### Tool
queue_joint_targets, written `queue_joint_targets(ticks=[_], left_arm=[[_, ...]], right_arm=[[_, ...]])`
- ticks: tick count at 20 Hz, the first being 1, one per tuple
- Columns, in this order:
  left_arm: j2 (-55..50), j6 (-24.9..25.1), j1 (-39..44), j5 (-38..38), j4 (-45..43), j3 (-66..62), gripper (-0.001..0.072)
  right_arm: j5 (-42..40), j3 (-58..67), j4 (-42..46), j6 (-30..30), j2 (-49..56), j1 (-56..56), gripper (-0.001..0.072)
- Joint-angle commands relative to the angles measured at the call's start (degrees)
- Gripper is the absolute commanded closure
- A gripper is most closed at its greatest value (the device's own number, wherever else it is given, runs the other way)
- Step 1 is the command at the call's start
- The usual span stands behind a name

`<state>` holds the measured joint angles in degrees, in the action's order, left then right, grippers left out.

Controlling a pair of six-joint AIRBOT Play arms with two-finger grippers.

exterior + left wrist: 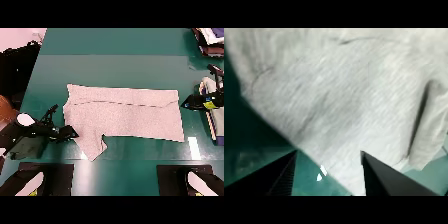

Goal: Fold the shirts.

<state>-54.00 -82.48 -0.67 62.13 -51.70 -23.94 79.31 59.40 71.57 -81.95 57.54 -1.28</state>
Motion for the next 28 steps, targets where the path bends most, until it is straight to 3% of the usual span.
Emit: queue_joint_targets(ticks=[1,4,5,6,10,17,22,28], left_arm=[[0.31,0.17,4.2,-8.07,1.6,1.03,0.021],[0.31,-2.69,6.99,-10.51,1.57,0.98,0.0214],[0.33,-3.04,6.99,-10.43,1.57,0.96,0.0405],[0.33,-2.69,6.99,-9.99,1.57,0.96,0.0657],[0.33,-1.81,6.99,-5.92,1.29,0.42,0.0682],[0.81,0.46,6.99,-2.95,1.31,-4.0,0.0682],[0.81,1.11,6.99,-2.95,1.27,-4.7,0.0682],[0.81,1.9,6.99,-2.95,1.29,-4.7,0.0682]], right_arm=[[1.18,-0.11,-0.04,-0.04,-2.36,-0.02,0.026],[3.56,-0.15,0.48,-0.04,-3.58,-0.02,0.026],[4.83,-0.15,1.09,-0.02,-3.61,-0.02,0.026],[6.03,-0.52,2.51,-0.04,-3.61,-0.02,0.026],[6.64,-10.05,4.04,-0.02,-6.54,-4.2,0.0261],[2.4,-30.51,-0.04,2.51,-9.33,-26.34,0.0256],[-5.88,-35.85,-7.69,2.47,-9.22,-27.52,0.026],[-7.1,-35.69,-10.64,2.29,-1.99,-27.45,0.0287]])
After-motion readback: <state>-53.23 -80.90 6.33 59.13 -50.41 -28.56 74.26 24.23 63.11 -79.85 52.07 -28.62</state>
